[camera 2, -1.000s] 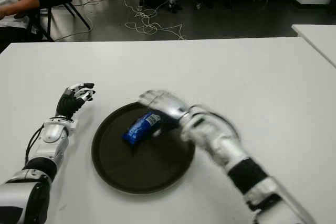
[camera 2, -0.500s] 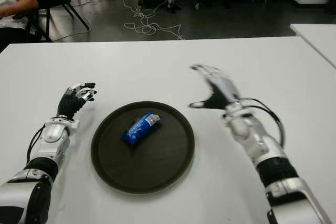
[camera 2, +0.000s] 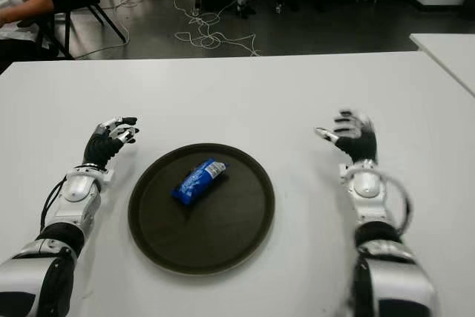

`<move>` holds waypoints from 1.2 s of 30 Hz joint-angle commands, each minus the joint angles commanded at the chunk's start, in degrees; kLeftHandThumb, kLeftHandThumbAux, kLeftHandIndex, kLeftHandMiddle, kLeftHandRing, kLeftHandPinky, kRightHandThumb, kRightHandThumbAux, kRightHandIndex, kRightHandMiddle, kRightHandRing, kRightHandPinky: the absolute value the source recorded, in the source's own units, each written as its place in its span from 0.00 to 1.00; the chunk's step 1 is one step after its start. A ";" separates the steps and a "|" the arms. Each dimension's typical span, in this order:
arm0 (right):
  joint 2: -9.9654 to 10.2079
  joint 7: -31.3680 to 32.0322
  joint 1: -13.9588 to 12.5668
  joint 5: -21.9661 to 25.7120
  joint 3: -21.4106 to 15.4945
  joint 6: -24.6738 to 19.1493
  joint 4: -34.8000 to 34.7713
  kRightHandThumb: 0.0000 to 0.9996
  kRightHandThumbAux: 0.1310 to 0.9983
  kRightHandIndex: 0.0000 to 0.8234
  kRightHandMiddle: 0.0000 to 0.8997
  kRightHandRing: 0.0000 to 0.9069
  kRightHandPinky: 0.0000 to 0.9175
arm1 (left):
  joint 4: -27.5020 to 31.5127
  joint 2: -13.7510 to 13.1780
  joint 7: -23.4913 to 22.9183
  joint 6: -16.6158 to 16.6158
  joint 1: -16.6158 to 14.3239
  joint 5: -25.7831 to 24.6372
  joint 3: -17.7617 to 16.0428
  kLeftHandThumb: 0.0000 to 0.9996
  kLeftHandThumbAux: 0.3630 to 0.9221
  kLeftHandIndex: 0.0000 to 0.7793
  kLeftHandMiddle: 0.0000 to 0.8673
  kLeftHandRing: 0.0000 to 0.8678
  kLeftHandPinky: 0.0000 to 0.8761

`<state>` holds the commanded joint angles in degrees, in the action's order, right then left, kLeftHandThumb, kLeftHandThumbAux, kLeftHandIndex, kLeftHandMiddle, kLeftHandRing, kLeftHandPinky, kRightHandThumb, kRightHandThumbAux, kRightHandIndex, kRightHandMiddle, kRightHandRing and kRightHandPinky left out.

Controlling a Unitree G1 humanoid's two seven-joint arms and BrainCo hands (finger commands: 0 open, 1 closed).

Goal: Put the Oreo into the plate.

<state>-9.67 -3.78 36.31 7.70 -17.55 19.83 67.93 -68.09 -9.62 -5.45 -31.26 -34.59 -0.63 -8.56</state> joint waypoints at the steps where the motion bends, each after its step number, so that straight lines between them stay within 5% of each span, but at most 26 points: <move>1: 0.13 0.28 -0.14 0.24 -0.05 0.31 -0.11 0.00 0.81 0.39 0.46 0.49 0.50 | -0.01 0.02 -0.01 0.01 -0.01 -0.01 0.01 0.72 0.62 0.52 0.30 0.35 0.41; 11: 0.98 2.13 -2.87 0.07 0.53 4.33 -2.34 0.00 0.81 0.39 0.46 0.50 0.50 | 0.07 0.02 -0.39 -0.36 0.24 -0.04 0.11 0.72 0.62 0.52 0.29 0.35 0.41; 18: 3.31 1.00 -6.67 -1.71 2.64 8.66 -7.20 0.00 0.82 0.41 0.48 0.51 0.49 | 0.34 0.17 -0.17 -0.77 0.58 -0.10 -0.02 0.72 0.62 0.52 0.30 0.35 0.41; 36: 4.19 0.40 -14.22 -4.82 7.03 10.19 -19.38 0.02 0.81 0.40 0.46 0.48 0.47 | 1.55 0.82 -1.00 -2.30 1.71 -0.43 0.07 0.72 0.62 0.52 0.30 0.35 0.43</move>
<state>-5.47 -3.38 22.09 2.88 -10.52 30.02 48.56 -66.53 -8.80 -6.44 -33.56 -32.89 -1.06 -8.50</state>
